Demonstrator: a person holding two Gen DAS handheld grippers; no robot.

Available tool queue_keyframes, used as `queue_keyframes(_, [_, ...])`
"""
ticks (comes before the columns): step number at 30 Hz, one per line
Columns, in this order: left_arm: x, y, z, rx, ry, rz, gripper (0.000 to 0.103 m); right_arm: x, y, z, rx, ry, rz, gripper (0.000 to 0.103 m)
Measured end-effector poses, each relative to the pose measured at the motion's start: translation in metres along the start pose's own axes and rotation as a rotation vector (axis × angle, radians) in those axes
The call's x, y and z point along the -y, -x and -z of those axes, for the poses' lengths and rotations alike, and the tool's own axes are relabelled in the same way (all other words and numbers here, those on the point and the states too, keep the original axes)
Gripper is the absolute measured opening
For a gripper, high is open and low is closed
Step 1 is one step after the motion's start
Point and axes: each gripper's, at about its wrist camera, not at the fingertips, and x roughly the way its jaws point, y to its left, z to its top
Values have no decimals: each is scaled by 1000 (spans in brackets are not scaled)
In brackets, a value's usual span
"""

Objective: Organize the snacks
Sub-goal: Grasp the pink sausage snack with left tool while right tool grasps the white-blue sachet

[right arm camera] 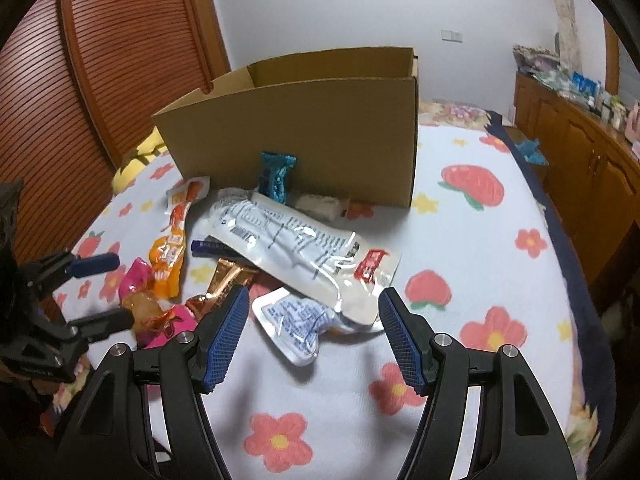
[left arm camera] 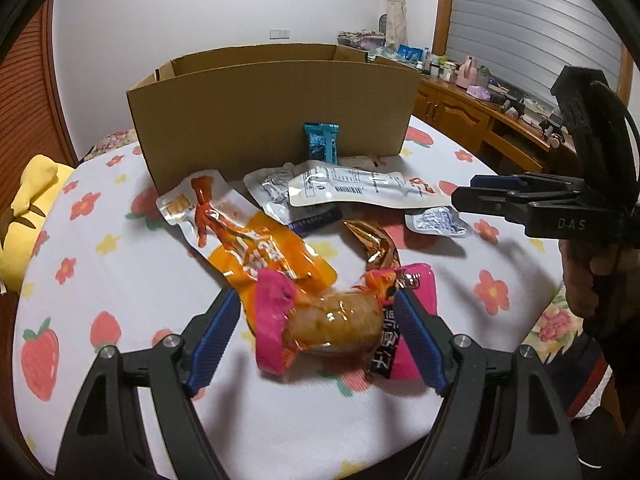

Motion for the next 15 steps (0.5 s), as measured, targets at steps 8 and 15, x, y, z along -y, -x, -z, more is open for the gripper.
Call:
queue_keyframes(8, [2,-13,4,-28,0,-17,80,0,1,10,3,-33,-1,70])
queue_keyframes(15, [-7,-26,8,-44,42,13,84,0,-3,16,-8,-43,1,71])
